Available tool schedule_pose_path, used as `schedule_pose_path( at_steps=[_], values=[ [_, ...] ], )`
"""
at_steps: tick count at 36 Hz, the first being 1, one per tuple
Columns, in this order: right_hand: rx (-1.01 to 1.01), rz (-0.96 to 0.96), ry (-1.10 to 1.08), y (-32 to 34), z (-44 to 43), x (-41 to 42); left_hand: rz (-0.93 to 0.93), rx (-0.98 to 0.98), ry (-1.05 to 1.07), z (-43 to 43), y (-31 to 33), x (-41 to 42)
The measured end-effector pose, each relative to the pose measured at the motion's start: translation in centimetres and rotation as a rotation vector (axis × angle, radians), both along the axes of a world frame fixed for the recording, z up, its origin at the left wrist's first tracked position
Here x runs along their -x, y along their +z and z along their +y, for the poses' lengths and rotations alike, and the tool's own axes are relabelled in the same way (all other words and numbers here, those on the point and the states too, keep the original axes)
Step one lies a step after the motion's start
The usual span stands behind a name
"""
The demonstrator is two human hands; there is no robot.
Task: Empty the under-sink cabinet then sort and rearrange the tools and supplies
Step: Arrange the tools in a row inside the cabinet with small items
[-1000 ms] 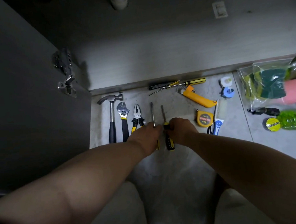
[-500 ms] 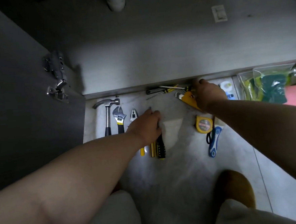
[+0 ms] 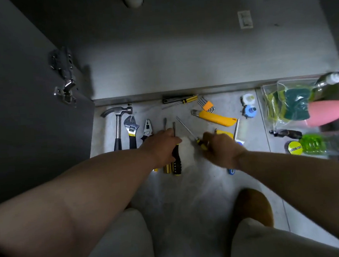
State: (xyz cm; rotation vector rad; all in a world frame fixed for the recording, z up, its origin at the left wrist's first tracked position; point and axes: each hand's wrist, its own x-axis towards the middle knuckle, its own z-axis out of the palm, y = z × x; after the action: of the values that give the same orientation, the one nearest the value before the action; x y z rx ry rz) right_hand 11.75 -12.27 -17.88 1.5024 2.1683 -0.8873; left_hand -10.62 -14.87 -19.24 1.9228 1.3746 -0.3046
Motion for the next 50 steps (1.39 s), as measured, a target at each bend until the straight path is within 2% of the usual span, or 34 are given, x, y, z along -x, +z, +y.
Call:
schedule_pose_path(
  at_steps=[6, 10, 14, 17, 21, 23, 25, 31, 40, 44, 47, 50],
  values=[
    [0.266, 0.019, -0.396, -2.6, -4.1, 3.4, 0.034, -0.016, -0.057, -0.4, 0.1, 0.5],
    [0.251, 0.009, -0.485, -3.9, -4.5, 5.1, 0.046, -0.056, -0.052, -0.7, 0.0, 0.4],
    [0.212, -0.059, -0.433, -4.1, -4.3, 5.6, 0.058, -0.087, -0.058, -0.9, 0.0, 0.1],
    [0.097, -0.140, -0.280, -3.2, -3.6, 5.6, 0.063, -0.108, -0.057, -1.0, 0.0, 0.0],
    [-0.216, -0.014, -0.175, -2.0, -0.5, 5.6, 0.050, -0.117, -0.044, -1.0, -0.1, 0.0],
    [-0.307, 0.032, -0.134, -1.6, 2.1, 5.8, 0.042, -0.116, -0.039, -0.9, -0.3, 0.0],
    [-0.355, 0.000, -0.068, -1.4, 4.7, 6.1, 0.031, -0.110, -0.034, -0.9, -0.5, 0.1],
    [-0.387, -0.184, 0.142, -1.8, 8.4, 6.5, 0.021, -0.095, -0.025, -0.9, -1.0, 0.2],
    [-0.489, -0.290, 0.333, -2.1, 8.6, 6.7, 0.011, -0.091, -0.014, -0.8, -1.3, 0.1],
    [-0.492, -0.241, 0.359, -1.5, 8.4, 5.7, 0.013, -0.091, -0.035, -0.8, -1.1, 0.1],
    [-0.477, -0.139, 0.257, -0.8, 6.7, 4.5, 0.011, -0.081, -0.048, -0.6, -0.9, 0.2],
    [-0.242, -0.020, 0.018, 0.0, 3.6, 3.1, 0.008, -0.074, -0.060, -0.5, -0.6, 0.2]
  ],
)
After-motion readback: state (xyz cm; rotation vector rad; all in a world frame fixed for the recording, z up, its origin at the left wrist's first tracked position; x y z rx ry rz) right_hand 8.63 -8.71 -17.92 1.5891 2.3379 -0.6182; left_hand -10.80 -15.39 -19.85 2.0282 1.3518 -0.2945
